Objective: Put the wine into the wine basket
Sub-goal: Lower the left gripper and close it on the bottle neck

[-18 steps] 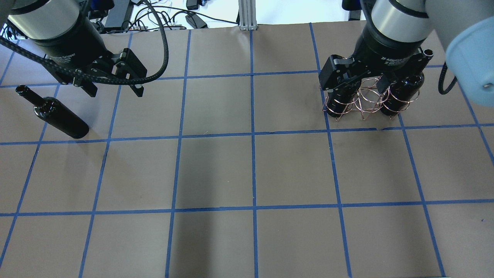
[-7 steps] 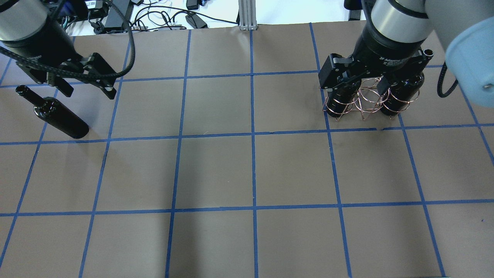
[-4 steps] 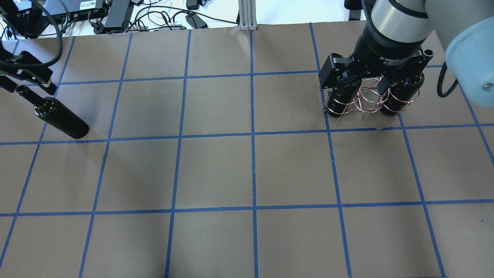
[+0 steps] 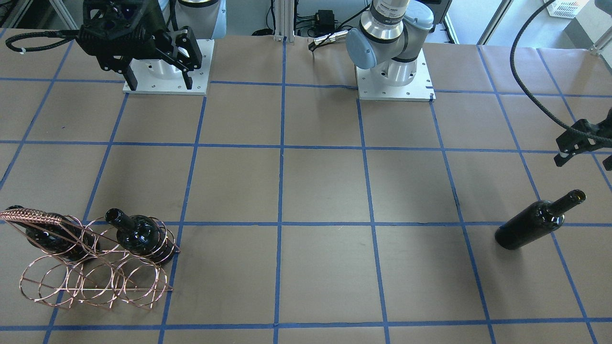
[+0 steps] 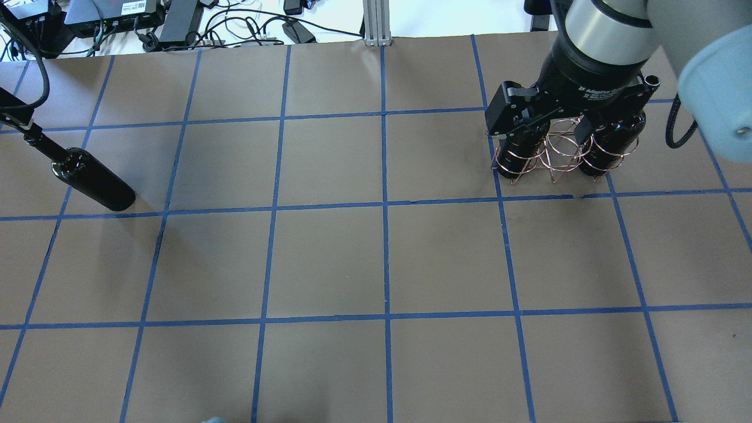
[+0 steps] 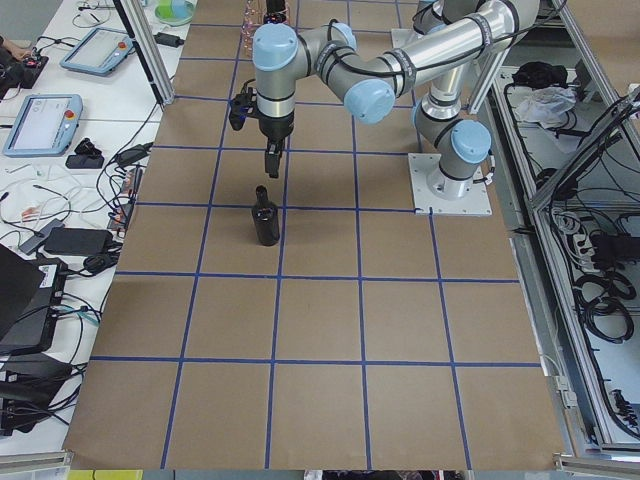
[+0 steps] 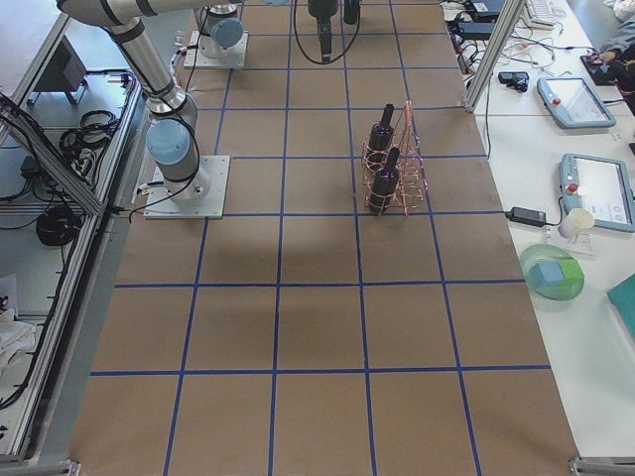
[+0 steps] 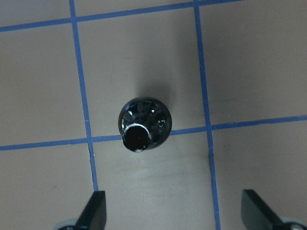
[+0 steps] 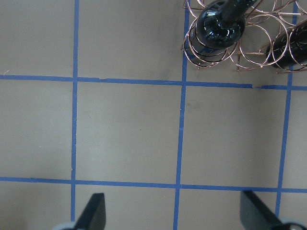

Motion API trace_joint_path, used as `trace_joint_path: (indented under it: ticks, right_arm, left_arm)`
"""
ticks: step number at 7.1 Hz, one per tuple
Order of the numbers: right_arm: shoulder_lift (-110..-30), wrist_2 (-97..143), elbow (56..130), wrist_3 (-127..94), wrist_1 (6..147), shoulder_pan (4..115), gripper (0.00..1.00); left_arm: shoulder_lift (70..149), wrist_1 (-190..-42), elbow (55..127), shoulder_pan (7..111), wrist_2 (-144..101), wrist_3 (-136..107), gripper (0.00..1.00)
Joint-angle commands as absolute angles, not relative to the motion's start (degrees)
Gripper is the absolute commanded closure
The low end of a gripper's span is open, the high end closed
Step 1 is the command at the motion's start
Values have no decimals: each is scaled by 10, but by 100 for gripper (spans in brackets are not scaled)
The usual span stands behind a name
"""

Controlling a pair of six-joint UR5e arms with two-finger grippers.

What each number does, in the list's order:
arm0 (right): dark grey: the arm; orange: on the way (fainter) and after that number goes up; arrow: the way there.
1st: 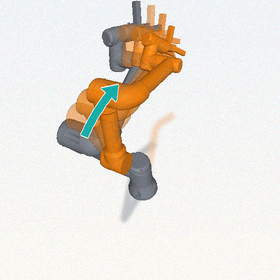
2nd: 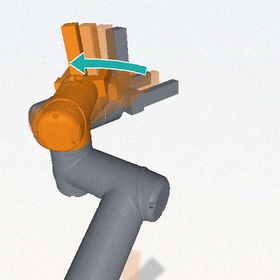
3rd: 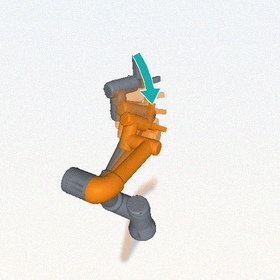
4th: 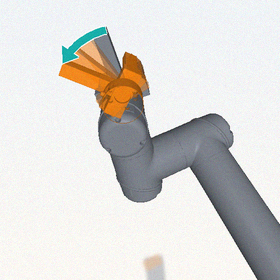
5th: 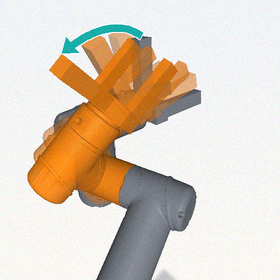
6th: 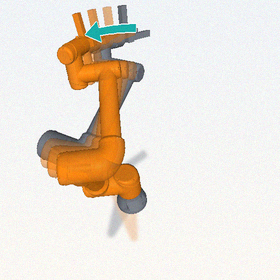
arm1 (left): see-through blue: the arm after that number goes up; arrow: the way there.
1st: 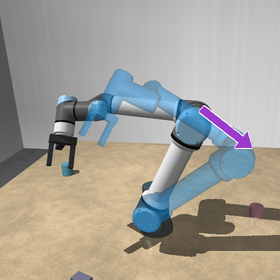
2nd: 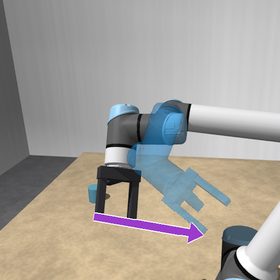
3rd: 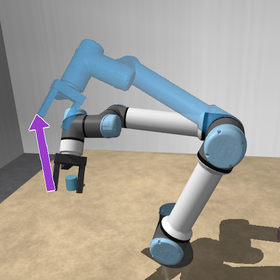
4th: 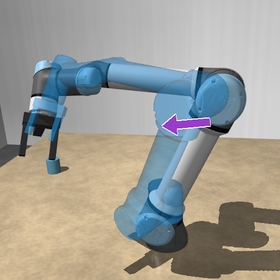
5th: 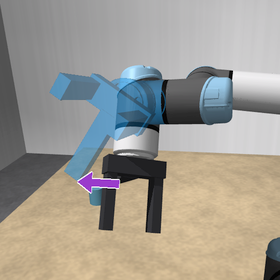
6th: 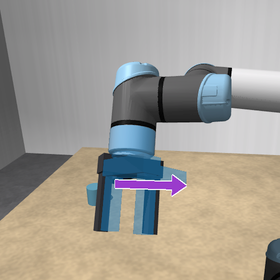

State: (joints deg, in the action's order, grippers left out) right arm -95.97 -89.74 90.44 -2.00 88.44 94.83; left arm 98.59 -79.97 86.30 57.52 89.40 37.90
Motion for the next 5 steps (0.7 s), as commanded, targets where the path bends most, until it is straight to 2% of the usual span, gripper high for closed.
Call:
trace_joint_path:
  ticks: [1,5]
  right_arm:
    - [-960,-897,904,-19,884,947,0]
    - [-960,-897,904,-19,883,947,0]
  left_arm:
    - [1036,-780,839,572,889,373,0]
    - [1084,-782,832,575,881,332,0]
